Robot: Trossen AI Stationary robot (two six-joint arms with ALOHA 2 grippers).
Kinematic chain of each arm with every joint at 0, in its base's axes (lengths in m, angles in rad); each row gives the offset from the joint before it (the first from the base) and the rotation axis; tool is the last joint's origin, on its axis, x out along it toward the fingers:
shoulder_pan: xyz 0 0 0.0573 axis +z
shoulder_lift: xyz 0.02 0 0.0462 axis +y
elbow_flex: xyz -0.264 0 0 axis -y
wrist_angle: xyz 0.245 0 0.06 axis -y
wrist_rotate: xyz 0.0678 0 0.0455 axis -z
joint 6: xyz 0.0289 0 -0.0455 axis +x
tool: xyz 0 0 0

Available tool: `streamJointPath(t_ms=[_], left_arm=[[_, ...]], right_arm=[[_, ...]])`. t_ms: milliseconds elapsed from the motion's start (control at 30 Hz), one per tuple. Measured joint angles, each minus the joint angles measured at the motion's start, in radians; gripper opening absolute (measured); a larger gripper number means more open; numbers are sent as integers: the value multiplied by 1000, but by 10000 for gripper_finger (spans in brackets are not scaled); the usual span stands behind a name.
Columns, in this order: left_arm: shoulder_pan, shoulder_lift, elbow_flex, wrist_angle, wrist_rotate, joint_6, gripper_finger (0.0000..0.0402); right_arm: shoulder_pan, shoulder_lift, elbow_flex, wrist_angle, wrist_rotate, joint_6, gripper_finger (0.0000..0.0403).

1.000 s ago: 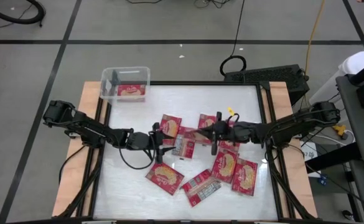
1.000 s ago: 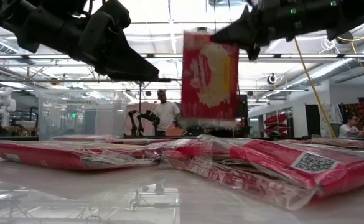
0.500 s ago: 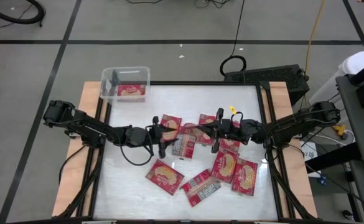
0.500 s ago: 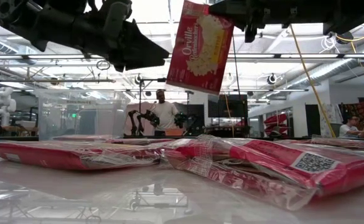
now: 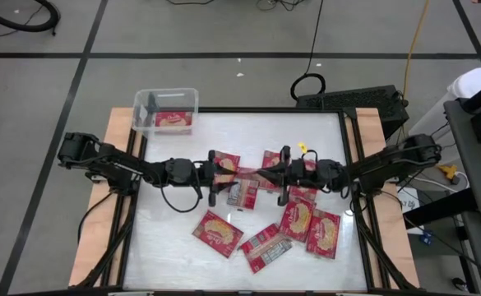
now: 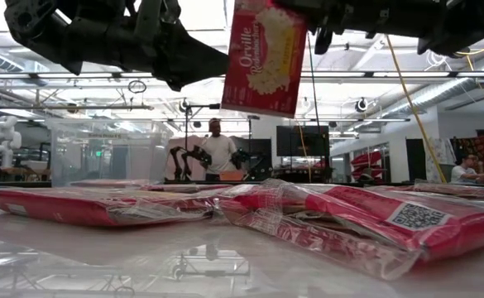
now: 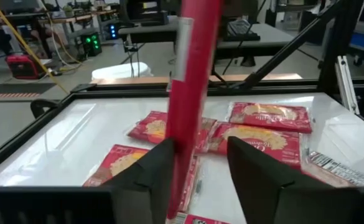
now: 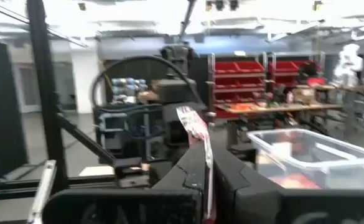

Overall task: Sort popcorn bags into baskets
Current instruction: Put the red popcorn bag into the transparent container

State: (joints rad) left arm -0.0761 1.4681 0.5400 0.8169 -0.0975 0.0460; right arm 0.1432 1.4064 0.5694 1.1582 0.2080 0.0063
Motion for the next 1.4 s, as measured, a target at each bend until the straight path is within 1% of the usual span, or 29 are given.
streamJointPath(t_ms=[133, 267, 367, 433, 500, 567, 733, 800, 867, 933, 1000, 1067, 1133, 1267, 1300, 1333, 1400], left_arm=[[-1, 0, 0, -3, 2, 0, 108], [-1, 0, 0, -4, 3, 0, 78], [-1, 0, 0, -3, -7, 2, 64], [-1, 0, 0, -5, -15, 2, 65], [-1, 0, 0, -6, -16, 3, 80], [-1, 0, 0, -5, -17, -6, 108], [-1, 68, -1, 27, -42, -50, 207], [3, 128, 7, 91, -44, -56, 240], [5, 183, 7, 147, -43, -56, 259], [5, 231, 6, 220, -43, -56, 259], [5, 258, 6, 253, -44, -57, 240], [5, 274, 6, 259, -50, -59, 203], [4, 274, 6, 258, -52, -57, 154], [-5, 251, 6, 232, -52, -28, 36], [-5, 244, 6, 223, -51, -28, 23], [-6, 232, 6, 205, -50, -28, 20], [-5, 194, 6, 139, -51, -29, 29]], right_arm=[[-3, 36, 0, 64, -2, -2, 0], [-12, 53, 0, 65, -3, 11, 0], [-13, 53, 0, 64, -3, 15, 0], [-13, 53, 0, 64, -3, 15, 0], [-13, 53, 0, 65, -2, 15, 0], [-13, 53, 0, 65, -2, 14, 0], [-13, 53, 0, 70, -2, 9, 0], [-13, 53, 1, 73, -2, 9, 0], [-13, 53, 1, 71, -2, 9, 0], [-13, 53, 1, 65, -1, 9, 0], [-13, 53, 1, 64, -2, 8, 0], [-13, 53, 1, 65, -1, 6, 0], [-13, 53, 1, 59, -1, 5, 0], [-13, 53, 1, 46, -1, 4, 0], [-13, 52, 1, 46, -1, 4, 0], [-13, 52, 1, 45, -1, 4, 0], [-13, 52, 1, 42, -1, 5, 0]])
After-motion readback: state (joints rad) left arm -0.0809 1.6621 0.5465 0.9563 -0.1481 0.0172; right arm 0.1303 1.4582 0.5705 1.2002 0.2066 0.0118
